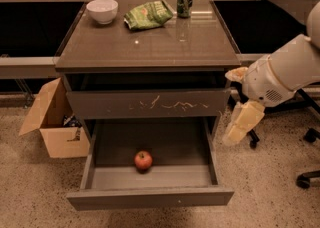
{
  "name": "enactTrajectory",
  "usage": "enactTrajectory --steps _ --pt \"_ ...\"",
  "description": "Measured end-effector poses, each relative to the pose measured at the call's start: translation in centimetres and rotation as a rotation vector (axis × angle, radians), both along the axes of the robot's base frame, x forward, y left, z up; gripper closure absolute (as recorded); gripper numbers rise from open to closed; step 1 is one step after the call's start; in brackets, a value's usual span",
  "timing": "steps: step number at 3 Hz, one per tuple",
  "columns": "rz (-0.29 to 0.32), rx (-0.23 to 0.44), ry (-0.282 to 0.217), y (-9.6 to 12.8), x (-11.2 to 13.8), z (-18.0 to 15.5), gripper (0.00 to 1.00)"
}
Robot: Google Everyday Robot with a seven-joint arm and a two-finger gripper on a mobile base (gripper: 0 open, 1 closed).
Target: Pick apple from middle drawer and place on counter
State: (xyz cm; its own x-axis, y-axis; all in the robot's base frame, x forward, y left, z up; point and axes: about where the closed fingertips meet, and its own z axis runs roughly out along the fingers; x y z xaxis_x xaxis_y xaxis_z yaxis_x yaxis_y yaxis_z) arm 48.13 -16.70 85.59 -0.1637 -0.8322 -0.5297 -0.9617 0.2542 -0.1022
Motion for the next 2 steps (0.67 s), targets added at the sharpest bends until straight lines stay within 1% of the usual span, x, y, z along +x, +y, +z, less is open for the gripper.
enactTrajectory --steps 1,2 --pt "0.019 0.003 0.040 0.8 1.0 -4.5 0.00" --pt "0.060 0.049 0.045 2.4 2.0 -10.2 0.00"
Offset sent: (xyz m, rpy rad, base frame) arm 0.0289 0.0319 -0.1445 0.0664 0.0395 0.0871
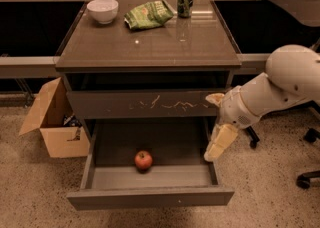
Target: Pick apple from middle drawer and place on counter
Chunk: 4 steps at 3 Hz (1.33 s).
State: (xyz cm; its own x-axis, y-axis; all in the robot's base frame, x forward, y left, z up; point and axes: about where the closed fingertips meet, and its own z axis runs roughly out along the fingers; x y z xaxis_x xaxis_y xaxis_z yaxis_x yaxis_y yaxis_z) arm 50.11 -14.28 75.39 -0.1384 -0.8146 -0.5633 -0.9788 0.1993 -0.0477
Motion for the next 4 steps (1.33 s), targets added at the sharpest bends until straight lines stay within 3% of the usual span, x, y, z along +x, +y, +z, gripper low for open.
enactTrajectory --steps 1,2,4 --pt "0.037 0.075 0.006 1.4 0.9 -4.3 0.00" --pt "0.037 0.075 0.006 1.4 0.9 -4.3 0.00" --pt "0.061 0.137 0.057 4.9 1.1 -12.4 0.00"
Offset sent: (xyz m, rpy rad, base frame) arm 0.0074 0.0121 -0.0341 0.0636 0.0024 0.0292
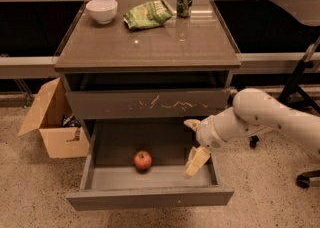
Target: Pick apple from middle drawer and place on counter
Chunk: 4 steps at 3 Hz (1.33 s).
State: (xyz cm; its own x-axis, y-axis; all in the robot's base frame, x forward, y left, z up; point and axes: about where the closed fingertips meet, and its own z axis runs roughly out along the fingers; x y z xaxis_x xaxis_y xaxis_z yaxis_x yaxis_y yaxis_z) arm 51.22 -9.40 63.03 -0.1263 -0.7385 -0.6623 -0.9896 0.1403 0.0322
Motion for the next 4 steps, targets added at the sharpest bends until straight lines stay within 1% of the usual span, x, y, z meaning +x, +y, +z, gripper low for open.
enactTrajectory --steps 1,2,3,4 --pt "0.019 0.034 0.027 3.7 1.1 -5.1 0.00" --pt "0.025 0.073 0.077 6.4 1.8 -9.5 0.00" --pt "0.025 0.073 0.077 6.4 1.8 -9.5 0.00" --pt "0.029 0.080 0.057 6.7 2.9 -11.3 0.00"
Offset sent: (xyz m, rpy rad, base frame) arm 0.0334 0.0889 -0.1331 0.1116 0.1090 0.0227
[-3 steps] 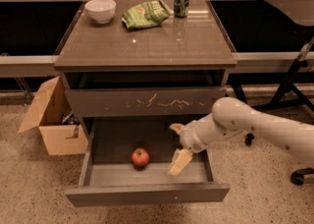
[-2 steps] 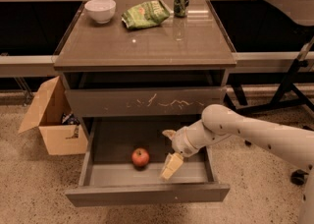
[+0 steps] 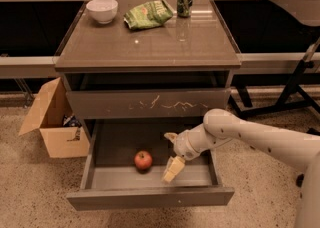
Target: Pick apple from middle drawer and place on counter
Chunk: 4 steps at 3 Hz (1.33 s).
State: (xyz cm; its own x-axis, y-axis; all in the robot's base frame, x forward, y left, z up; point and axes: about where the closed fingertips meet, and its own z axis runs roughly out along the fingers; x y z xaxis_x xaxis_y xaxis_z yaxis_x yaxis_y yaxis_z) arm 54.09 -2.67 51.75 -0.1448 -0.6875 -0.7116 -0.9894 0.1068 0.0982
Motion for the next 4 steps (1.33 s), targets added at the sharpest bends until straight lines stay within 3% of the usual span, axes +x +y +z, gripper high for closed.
enactTrajectory --steps 2,3,4 --pt "0.019 0.054 -0.077 2.0 3.6 -2.8 0.00" --pt "0.029 0.068 -0.083 3.7 5.3 -4.7 0.00" --pt "0.033 0.070 -0.052 5.9 6.6 -7.7 0.00"
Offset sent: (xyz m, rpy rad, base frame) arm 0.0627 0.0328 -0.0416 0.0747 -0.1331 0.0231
